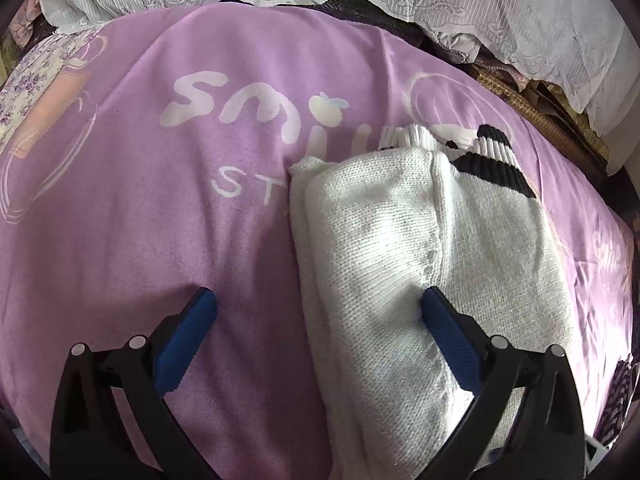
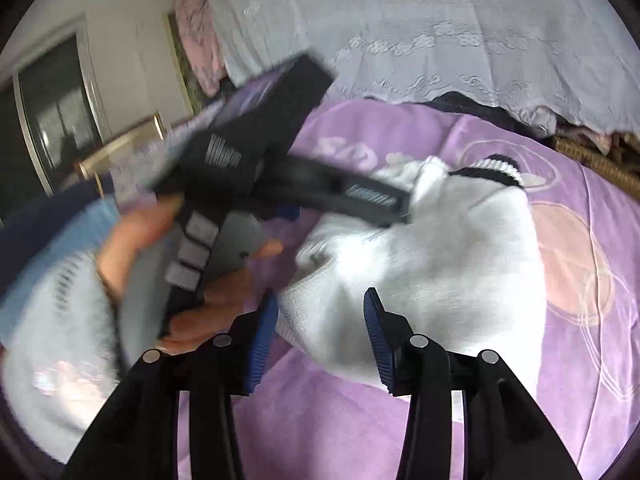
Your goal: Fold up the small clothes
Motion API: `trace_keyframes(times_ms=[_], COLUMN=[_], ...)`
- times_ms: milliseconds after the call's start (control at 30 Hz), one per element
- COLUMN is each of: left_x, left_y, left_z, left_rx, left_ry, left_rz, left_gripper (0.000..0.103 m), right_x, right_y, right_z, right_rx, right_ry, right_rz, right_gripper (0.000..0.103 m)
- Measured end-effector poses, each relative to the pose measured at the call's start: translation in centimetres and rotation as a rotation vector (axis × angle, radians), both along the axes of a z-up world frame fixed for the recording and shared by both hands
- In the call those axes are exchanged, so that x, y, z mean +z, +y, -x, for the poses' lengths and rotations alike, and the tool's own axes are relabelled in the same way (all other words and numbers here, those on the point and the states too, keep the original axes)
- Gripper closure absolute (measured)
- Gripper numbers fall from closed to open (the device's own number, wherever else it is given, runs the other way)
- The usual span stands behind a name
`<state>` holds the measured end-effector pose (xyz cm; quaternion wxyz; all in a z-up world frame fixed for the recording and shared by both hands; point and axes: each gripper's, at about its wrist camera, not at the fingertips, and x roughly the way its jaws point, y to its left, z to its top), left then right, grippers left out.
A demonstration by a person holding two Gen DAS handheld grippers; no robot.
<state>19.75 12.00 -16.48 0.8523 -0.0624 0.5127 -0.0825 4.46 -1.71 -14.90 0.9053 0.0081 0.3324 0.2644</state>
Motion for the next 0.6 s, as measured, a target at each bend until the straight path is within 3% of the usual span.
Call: trace_keyframes(times_ms=[133,200,267,333,400,533,600], left_x=[0.9,1.2,0.9,0.2,-0.1,0.3,1.4], left_y=[0.1,-0.1,-0.4,-0.4,-0.4,-0.4,-0.1], left_z=[0.5,0.7,0.5,0.1,-0.1,0.2,1.0], left_rx=[0.025,0.033,0.033,0.043,0.047,0.050,0.062], left_ry=[-0.024,-0.053,-0.051,-0.035,-0.037,-0.046,-0.057], left_rz=[0.000,-0.043,-0.079,-0.086,-0.090,-0.103,-0.086], left_gripper=[0.004,0.004,0.004,0.004,0.004,0.004,0.004], right_x=[2.4,2.1,1.0,-1.2,-3.2,-3.3,-1.8], right_y=[-6.3,-8.0,-8.4,-7.9,-8.1,-9.6,-9.3], right_z=[-3.3,-6.2,-9.7,-12.9,-13.9,-12.6,-9.1], right_rx=[-0.181,-0.241,-0.256,-0.282,-0.314,-0.323,-0.338], right_ry=[0.032,0.106,0.182,0.255,0.273,0.268,0.172], right_rz=[-0.242,-0.328,-0.344,-0.288,-0.292,-0.393,-0.331], right_gripper=[0.059,0.068,0.077,0.089,0.101,0.103,0.096])
